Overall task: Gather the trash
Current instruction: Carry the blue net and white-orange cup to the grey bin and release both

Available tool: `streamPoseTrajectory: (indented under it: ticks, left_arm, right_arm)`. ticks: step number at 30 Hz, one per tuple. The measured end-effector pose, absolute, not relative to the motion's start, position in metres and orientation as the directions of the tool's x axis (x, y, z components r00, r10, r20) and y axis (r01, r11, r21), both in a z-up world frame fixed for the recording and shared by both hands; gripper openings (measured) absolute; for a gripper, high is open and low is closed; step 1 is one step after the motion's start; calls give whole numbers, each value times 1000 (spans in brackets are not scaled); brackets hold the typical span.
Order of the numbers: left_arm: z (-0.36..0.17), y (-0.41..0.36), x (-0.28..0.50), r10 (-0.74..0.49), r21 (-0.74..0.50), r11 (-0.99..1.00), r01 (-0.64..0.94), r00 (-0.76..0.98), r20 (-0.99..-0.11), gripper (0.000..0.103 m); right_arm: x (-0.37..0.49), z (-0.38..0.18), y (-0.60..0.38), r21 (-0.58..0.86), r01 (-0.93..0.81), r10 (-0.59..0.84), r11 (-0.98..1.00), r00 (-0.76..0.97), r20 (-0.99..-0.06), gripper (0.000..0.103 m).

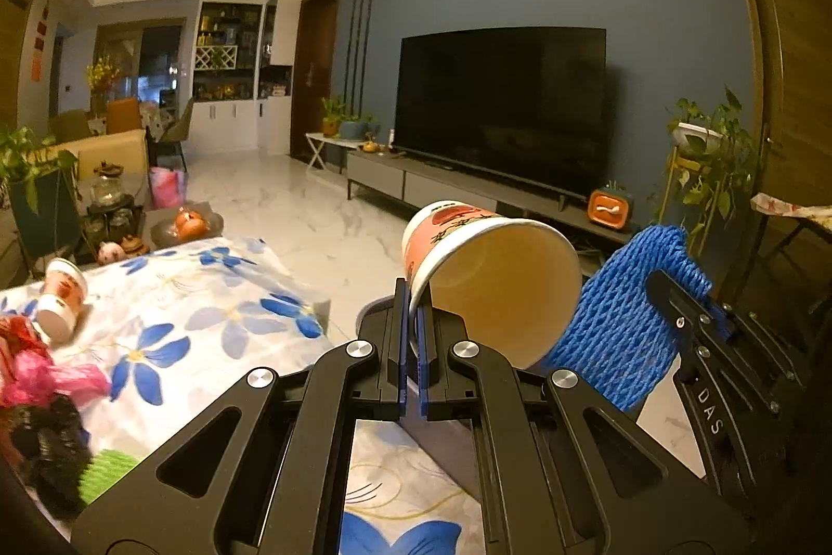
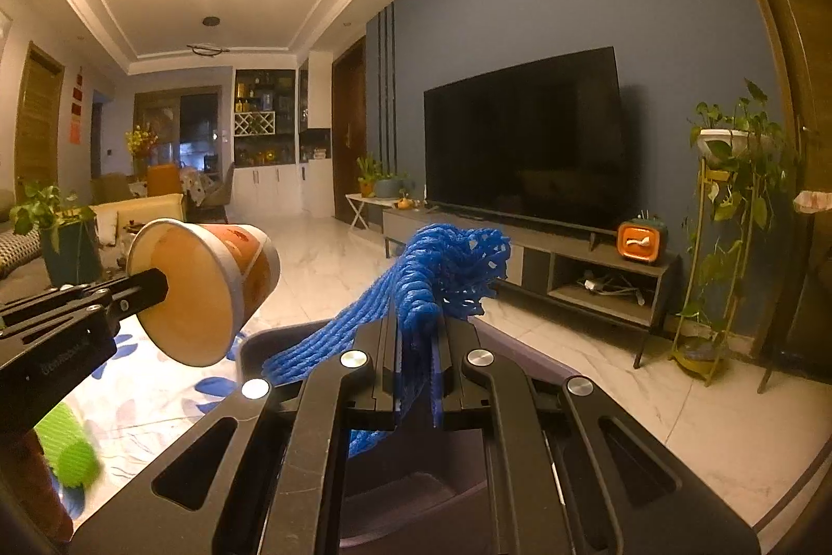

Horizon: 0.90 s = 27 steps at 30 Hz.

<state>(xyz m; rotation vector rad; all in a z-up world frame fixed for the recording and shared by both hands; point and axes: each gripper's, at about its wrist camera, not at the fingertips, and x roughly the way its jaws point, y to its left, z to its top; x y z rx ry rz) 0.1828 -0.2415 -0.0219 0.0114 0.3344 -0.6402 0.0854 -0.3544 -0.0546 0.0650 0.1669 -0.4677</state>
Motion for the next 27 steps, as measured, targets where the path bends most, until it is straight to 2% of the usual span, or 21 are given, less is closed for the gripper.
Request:
streamPoseTrajectory:
  ticks: [19, 22, 24, 27]
  left_arm:
    - [-44, -261, 207, -599, -99, 786, 610, 712, -367, 2]
    - [-47, -264, 209, -599, -98, 784, 612, 708, -374, 2]
    - [-48, -266, 211, -600, -99, 783, 614, 704, -380, 3]
    - [-50, -268, 215, -601, -110, 782, 613, 696, -394, 3]
  right_arm:
    - [106, -58, -368, 26, 453, -436, 891, 871, -228, 10]
    - [107, -57, -370, 25, 453, -436, 891, 870, -230, 13]
    - [108, -59, -371, 26, 454, -436, 891, 869, -234, 21]
    - [109, -59, -373, 25, 456, -438, 890, 867, -236, 27]
